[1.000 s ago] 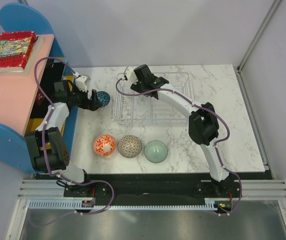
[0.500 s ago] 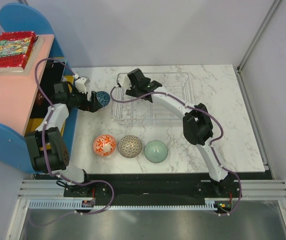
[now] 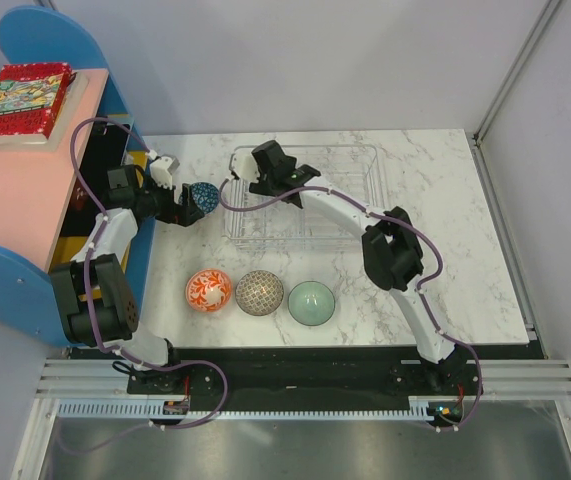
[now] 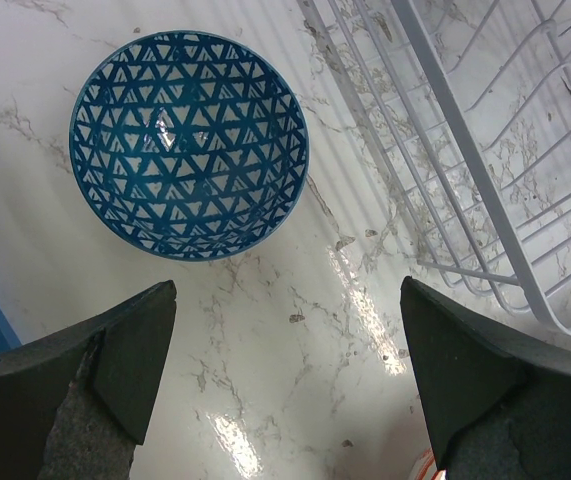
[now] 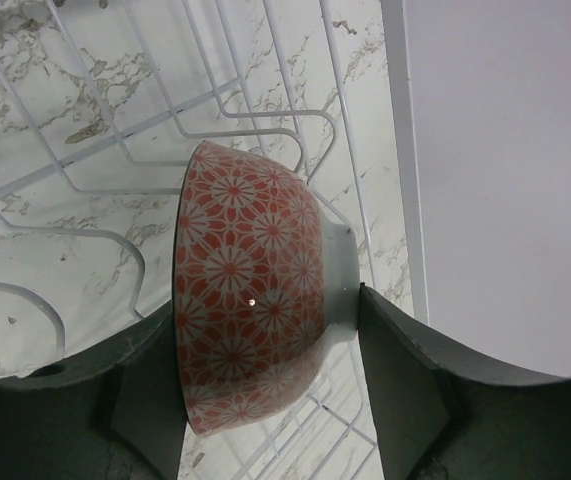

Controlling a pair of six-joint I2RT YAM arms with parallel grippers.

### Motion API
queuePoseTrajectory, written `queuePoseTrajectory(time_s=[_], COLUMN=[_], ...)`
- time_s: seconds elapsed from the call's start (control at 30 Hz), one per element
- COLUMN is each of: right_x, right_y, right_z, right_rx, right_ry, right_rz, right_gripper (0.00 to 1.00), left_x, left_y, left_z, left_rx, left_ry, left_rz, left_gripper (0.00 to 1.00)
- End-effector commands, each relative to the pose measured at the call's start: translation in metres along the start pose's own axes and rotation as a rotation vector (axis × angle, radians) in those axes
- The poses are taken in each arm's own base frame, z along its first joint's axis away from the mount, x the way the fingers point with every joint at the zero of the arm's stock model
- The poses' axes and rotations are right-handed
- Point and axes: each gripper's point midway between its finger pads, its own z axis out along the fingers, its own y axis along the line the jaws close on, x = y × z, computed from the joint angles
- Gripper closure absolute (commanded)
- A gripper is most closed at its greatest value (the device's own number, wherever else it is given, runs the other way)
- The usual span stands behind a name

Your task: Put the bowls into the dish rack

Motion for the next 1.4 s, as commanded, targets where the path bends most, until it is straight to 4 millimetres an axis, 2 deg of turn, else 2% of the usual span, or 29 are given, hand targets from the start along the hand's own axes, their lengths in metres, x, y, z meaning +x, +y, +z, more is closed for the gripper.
queuePoseTrajectory(time_s=[0.0, 0.03, 0.23, 0.43, 0.53, 0.7, 0.77, 1.0, 1.2, 1.37], right_x=[-0.011, -0.010, -0.006, -0.012, -0.015, -0.012, -0.010, -0.007, -0.013, -0.019], right_y=[-0.016, -0.015, -0.009, -0.018, -0.024, -0.023, -0.028, -0.036, -0.046, -0.048], right_z=[-0.008, -0.008, -0.006, -0.017, -0.031, -0.044, -0.050, -0.053, -0.051, -0.064], right_rx=[0.061, 0.059, 0.049, 0.072, 0.079, 0.075, 0.082, 0.107, 0.144, 0.138], right_ry=[-0.033, -0.028, -0.016, -0.031, -0.041, -0.024, -0.018, 0.013, 0.001, -0.031], right_rz=[0.001, 0.000, 0.002, 0.026, 0.015, -0.038, -0.050, -0.094, -0.090, -0.027], right_gripper=[0.30, 0.23, 0.03, 0.03, 0.03, 0.03, 0.03, 0.03, 0.02, 0.03], left_x=[-0.008, -0.009, -0.007, -0.003, -0.002, -0.001, -0.001, -0.001, 0.000, 0.004], left_y=[0.001, 0.001, 0.003, 0.005, 0.005, 0.004, 0.005, 0.005, 0.004, 0.021], left_z=[-0.007, -0.007, -0.006, -0.003, -0.004, -0.002, -0.002, -0.002, -0.002, 0.003], left_rx=[0.002, 0.002, 0.000, 0.000, 0.001, 0.007, 0.010, 0.011, 0.015, -0.046], left_ry=[-0.037, -0.040, -0.033, -0.026, -0.025, -0.022, -0.024, -0.024, -0.024, -0.001], left_rz=[0.001, 0.003, -0.001, -0.011, -0.012, -0.016, -0.017, -0.024, -0.023, -0.029], left_gripper=[0.00, 0.00, 0.00, 0.00, 0.00, 0.00, 0.00, 0.00, 0.00, 0.00])
